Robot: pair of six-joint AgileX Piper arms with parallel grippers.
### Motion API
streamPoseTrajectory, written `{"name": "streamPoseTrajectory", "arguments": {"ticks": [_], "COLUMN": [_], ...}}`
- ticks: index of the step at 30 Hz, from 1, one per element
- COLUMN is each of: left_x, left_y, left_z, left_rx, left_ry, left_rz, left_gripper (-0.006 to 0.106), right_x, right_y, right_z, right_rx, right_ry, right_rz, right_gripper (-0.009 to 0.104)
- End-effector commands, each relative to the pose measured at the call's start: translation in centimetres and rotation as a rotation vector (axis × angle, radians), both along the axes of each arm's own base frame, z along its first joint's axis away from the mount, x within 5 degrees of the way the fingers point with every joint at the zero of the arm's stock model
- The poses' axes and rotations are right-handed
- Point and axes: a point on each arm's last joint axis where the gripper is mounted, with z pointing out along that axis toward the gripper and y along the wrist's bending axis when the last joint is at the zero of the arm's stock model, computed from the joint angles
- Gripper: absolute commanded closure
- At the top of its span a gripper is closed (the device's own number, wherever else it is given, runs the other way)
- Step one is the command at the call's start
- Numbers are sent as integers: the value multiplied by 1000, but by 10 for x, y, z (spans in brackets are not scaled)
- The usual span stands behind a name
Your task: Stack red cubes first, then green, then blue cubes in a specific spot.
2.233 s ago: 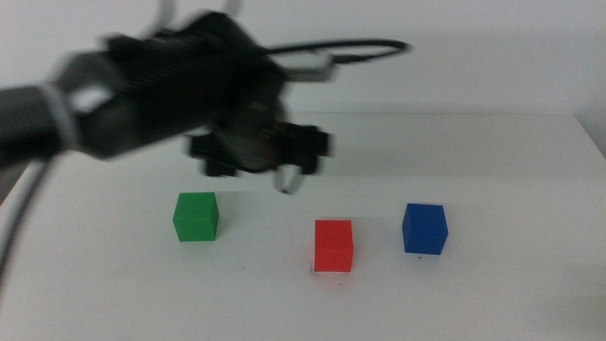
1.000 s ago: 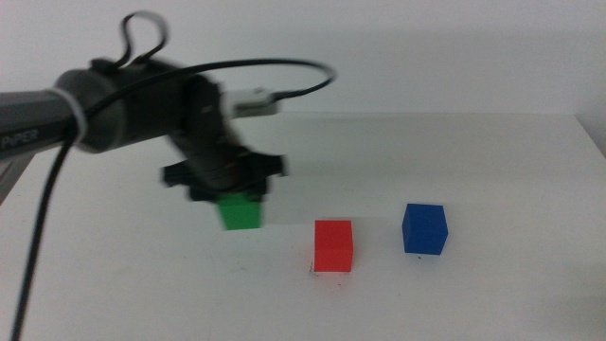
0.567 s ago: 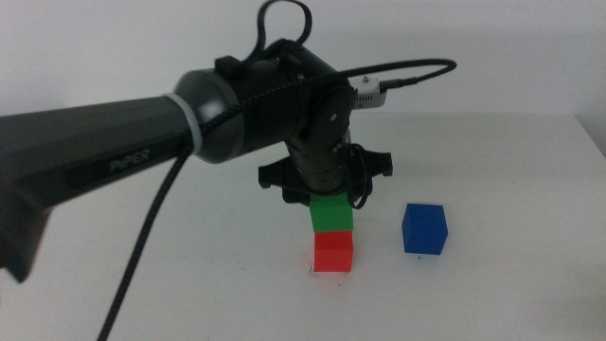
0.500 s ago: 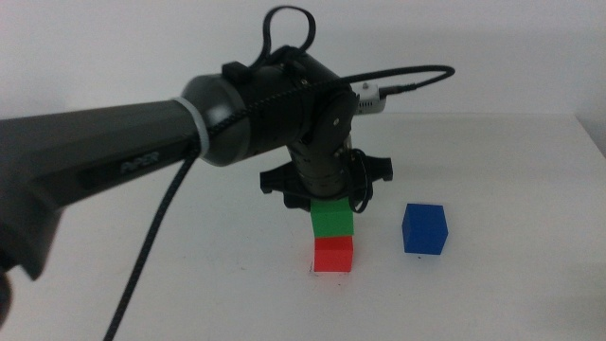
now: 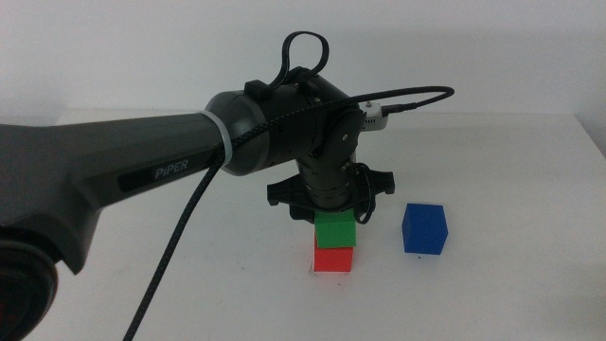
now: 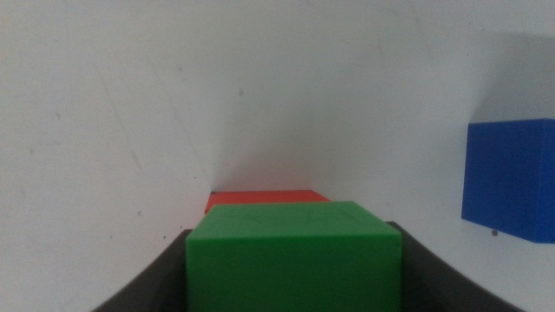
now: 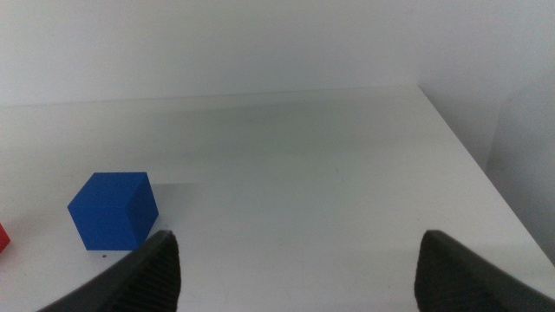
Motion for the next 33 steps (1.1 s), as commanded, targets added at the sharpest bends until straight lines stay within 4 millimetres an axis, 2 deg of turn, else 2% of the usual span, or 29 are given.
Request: {"name": "streamPoseTrajectory", "arguments": {"ticks": [1, 12, 15, 18, 22, 25, 30, 33], "left_x": [-1, -2, -7, -19, -57, -97, -175, -200], "left_y": [-1, 0, 5, 17, 53, 85, 143, 164], "left_z": [-8, -5, 21, 68, 138, 170, 192, 201], "left_rx": [20, 35, 21, 3, -13, -76, -211, -259], "left_ry": [26, 19, -26, -129, -261, -360, -510, -564], "left_rz": [-2, -51, -101, -191, -337, -428, -582, -591], "left_gripper": [78, 8, 7, 7, 7, 7, 7, 7], "right_x": [0, 0, 0, 0, 0, 0, 0, 0], "right_y": [-1, -1, -1, -1, -1, -1, -1, -1], "right_z": [0, 0, 0, 0, 0, 0, 0, 0], "right_rx": [-21, -21, -21, -21, -21, -21, -21, -21], "right_ry": [-7, -7, -7, -7, -7, -7, -7, -7], "right_rz": [-7, -7, -7, -7, -7, -7, -7, -7], "right_gripper": [2, 2, 2, 2, 2, 2, 2, 2]}}
